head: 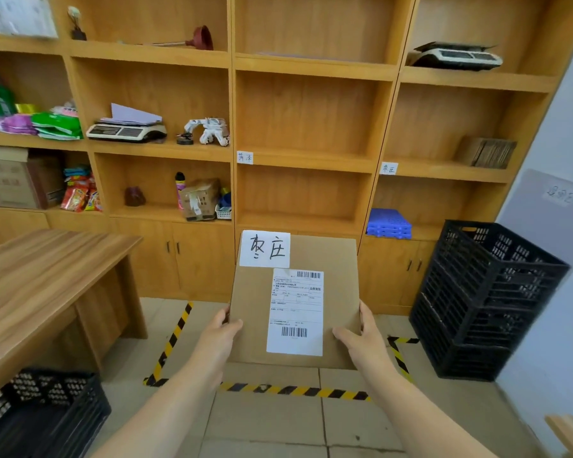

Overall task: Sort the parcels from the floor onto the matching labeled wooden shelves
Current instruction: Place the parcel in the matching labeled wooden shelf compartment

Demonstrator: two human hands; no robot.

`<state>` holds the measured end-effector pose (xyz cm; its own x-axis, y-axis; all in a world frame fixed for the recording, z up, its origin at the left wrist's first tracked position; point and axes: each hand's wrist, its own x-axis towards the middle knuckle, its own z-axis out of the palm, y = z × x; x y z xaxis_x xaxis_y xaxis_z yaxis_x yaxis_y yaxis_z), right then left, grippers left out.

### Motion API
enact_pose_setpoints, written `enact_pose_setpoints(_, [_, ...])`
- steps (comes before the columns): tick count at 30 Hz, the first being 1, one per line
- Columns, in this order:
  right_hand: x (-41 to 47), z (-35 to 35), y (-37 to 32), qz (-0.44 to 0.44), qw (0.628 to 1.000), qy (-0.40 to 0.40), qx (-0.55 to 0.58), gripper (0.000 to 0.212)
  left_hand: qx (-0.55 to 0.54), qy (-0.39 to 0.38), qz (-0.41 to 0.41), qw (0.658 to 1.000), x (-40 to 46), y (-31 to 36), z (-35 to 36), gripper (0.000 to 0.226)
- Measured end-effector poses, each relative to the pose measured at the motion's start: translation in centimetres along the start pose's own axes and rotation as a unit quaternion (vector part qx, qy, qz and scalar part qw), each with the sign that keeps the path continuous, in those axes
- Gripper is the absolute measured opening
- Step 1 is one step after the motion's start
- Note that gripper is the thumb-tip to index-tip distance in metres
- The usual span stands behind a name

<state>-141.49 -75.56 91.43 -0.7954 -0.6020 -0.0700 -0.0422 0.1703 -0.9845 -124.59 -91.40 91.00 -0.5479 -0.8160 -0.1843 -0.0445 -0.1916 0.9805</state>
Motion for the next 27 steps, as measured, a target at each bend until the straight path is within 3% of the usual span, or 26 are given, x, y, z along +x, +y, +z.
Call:
enact_pose_setpoints(8, [14.0,-1.7,0.4,-0.005,1.0,-0.009,-0.011,0.067,0.013,0.002,-0.023,1.0,12.8,0.0,5.8,0.047])
enact_pose_setpoints(19, [34.8,-6.3,-3.5,-0.038,0.998,-0.056,-0.007,0.068,-0.007,0.049,0.014,0.999,28.3,5.3,15.6,0.041])
enact_pose_setpoints(27, [45.6,-5.0,-5.0,-0.05,0.994,-0.092,0.011,0.056,-0.033,0.08,0.028,0.996,37.5,7.3,17.9,0.044])
